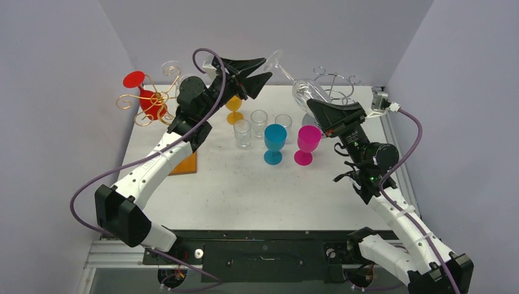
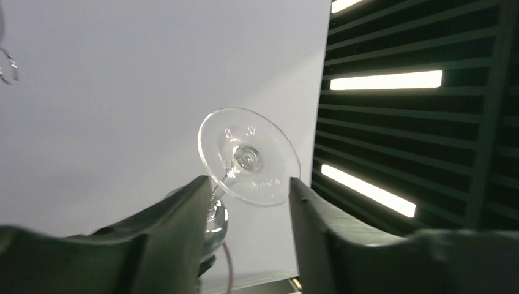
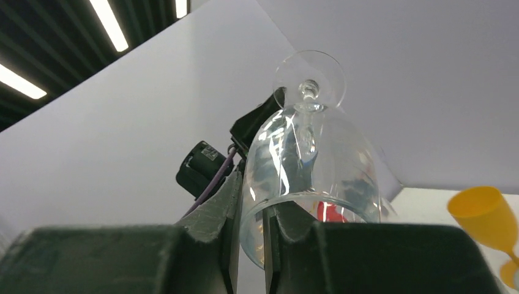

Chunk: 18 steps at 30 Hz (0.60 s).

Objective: Take the wine glass off the wine glass rack
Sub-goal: Place the wine glass at the center of the board.

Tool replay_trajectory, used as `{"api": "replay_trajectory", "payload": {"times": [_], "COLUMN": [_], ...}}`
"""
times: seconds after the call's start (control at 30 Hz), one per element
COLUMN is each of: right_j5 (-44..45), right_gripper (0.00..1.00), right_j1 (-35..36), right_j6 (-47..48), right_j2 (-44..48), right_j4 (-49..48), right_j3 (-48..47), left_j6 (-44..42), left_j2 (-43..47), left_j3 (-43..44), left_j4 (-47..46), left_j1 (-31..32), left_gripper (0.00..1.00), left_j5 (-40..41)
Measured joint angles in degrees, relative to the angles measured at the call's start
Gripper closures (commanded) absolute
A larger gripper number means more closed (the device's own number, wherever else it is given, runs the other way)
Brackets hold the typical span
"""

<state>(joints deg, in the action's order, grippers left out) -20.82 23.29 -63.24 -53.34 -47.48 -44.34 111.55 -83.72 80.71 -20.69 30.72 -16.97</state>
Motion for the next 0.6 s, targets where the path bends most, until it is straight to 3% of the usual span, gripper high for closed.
{"api": "replay_trajectory", "payload": {"times": [0.13, 0.27, 0.6], "right_j5": [2.89, 5.77, 11.41], "right_gripper": [1.0, 1.0, 1.0], "right_j1": [0.0, 0.0, 0.0], "right_j6": [5.44, 10.4, 20.39], "right_j2": [3.43, 6.1, 7.32], "right_j4": [14.62, 28.39, 65.68], "right_j3": [-3.21, -7.76, -29.44], "left_j6": [-4.59, -9.44, -26.25], "left_j2": [-0.26, -0.13, 3.08], "left_j3": [-0.79, -1.79, -3.74], "left_j4": [1.29, 2.29, 13.27], "left_j1": [-0.02, -0.07, -1.4], "left_gripper": [0.2, 0.05, 0.04], "left_j5": [-0.68, -1.57, -3.48]}}
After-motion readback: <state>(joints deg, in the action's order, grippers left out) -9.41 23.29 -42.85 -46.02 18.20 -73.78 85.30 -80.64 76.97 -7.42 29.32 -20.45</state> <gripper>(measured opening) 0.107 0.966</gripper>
